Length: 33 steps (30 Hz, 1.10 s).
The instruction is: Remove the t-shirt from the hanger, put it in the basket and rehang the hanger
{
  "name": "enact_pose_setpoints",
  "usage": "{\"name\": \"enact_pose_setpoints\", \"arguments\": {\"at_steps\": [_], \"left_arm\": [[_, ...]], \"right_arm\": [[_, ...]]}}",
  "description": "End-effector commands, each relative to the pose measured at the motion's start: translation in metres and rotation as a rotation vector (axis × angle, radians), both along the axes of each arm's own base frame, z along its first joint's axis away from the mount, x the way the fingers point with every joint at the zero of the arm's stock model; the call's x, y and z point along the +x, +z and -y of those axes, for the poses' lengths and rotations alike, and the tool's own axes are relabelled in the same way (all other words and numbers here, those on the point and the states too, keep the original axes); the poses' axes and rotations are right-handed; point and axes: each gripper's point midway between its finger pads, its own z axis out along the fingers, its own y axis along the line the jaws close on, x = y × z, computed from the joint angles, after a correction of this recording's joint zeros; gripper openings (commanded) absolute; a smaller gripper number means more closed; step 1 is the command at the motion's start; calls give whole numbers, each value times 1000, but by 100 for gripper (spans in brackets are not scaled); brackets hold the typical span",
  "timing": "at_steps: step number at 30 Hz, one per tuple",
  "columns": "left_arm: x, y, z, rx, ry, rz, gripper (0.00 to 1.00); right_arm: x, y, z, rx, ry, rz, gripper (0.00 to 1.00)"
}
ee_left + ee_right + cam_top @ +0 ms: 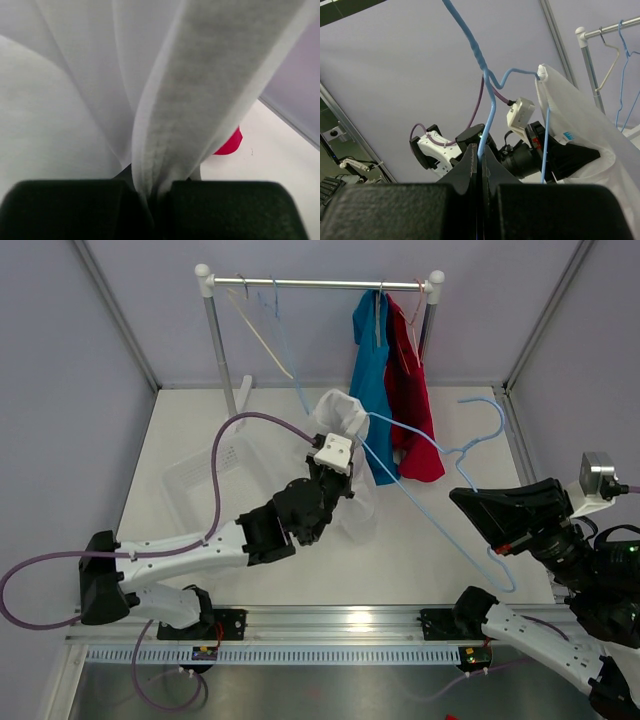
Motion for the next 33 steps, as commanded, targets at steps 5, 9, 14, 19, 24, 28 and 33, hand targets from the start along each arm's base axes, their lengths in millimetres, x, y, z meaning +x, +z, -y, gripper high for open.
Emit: {"name": "enact_pose_setpoints", "arguments": {"at_steps": [5,9,14,19,24,28,33], "left_arm": [[-30,104,-43,-143,-68,111,0],[-46,153,-86,-155,-87,150,0],[-46,227,-140,-149,-2,227,0],[-13,249,-171,-19,138,233,0],[20,231,-203,57,289,190,0],[26,209,-228,-16,324,149,0],[47,159,-250,-56,362,78,0]], "right_arm": [[-16,24,44,72,-101,81,0],[-8,15,64,54,-206,50,0],[15,-2,68,4,-318,-20,0],[47,-27,68,-64,-449,-107,0],[65,-45,73,-120,-546,-153,0],[66,-51,71,-140,-542,-161,0],[70,-57,48,-179,-476,-163,0]]}}
